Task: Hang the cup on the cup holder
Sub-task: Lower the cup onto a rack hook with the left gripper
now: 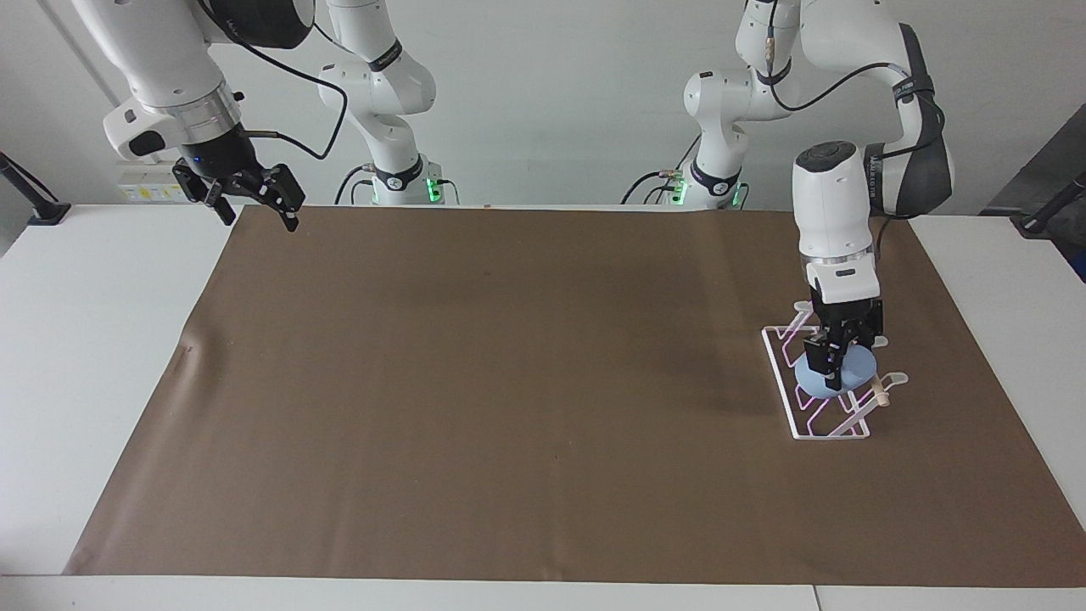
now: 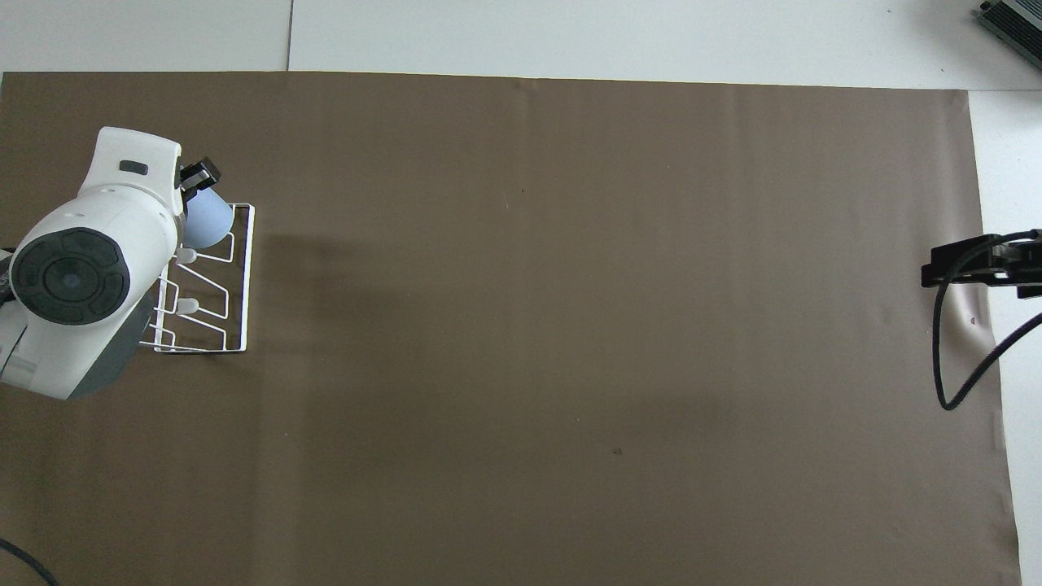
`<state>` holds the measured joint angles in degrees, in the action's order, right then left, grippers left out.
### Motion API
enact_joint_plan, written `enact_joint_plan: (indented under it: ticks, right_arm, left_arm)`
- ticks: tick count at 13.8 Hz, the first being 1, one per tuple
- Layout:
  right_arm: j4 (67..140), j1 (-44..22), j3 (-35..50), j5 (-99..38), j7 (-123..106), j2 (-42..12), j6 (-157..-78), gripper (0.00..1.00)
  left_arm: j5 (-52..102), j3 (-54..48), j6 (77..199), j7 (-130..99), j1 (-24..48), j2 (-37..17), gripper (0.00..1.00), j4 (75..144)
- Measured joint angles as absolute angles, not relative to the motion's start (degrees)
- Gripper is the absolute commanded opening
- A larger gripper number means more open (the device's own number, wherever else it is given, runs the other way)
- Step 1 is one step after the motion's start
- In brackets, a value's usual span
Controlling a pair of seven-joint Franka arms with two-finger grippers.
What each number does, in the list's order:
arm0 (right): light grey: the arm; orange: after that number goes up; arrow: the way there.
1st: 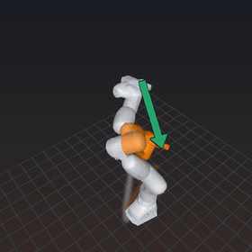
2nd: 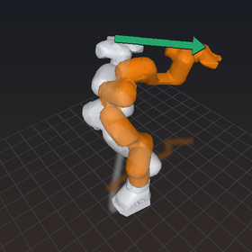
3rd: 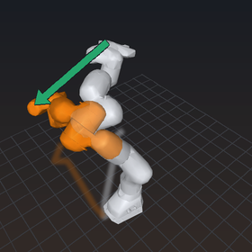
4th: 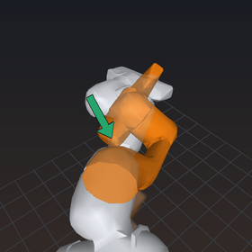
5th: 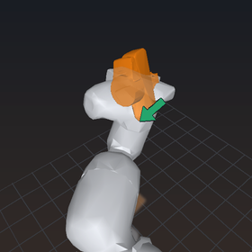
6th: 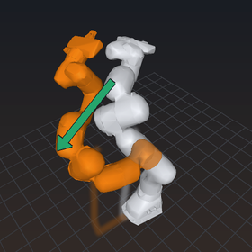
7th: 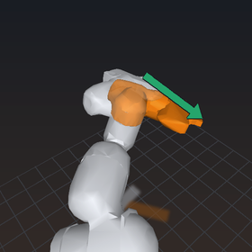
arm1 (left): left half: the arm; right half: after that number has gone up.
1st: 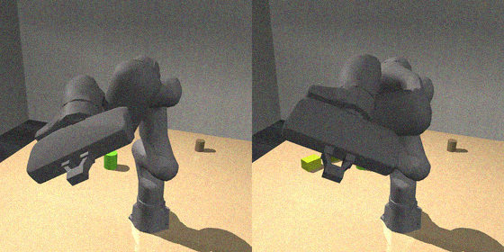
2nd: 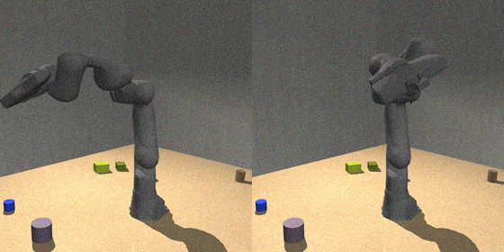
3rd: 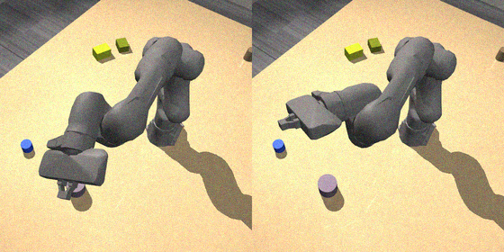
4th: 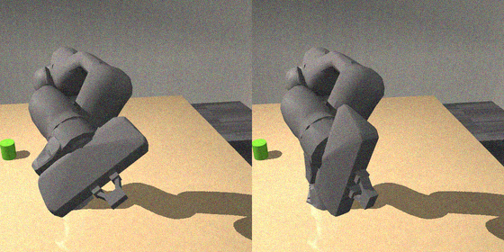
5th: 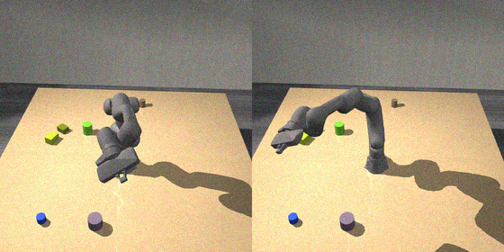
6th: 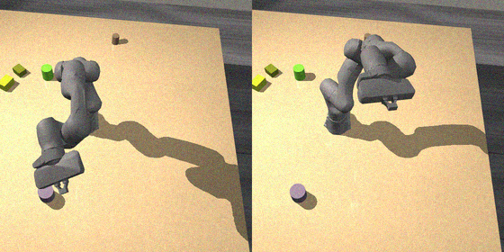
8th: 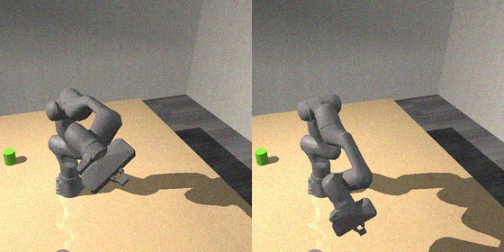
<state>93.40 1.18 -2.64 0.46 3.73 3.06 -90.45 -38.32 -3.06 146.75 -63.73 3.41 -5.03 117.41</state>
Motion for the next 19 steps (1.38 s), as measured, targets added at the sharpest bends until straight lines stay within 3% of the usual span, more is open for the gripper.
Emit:
enact_joint_plan:
  ticks: [3, 10, 19]
  right_arm:
    - [93.49, 1.21, -2.66, 0.46, 3.73, 3.2, -90.27, 1.0]
    - [93.55, 1.11, -2.46, 2.04, 3.73, 4.14, -90.01, 1.0]
    - [93.48, 1.07, -2.01, 2.34, 3.73, 4.41, -89.98, 1.0]
  left_arm:
    - [-38.32, -3.09, 146.76, -63.76, 3.42, -4.67, 1.0, 118.31]
    - [-38.38, -3.19, 146.14, -63.66, 3.42, -3.93, 1.0, 117.92]
    - [-34.28, -5.59, 130.25, -57.92, 7.42, 2.31, 1.0, 114.04]
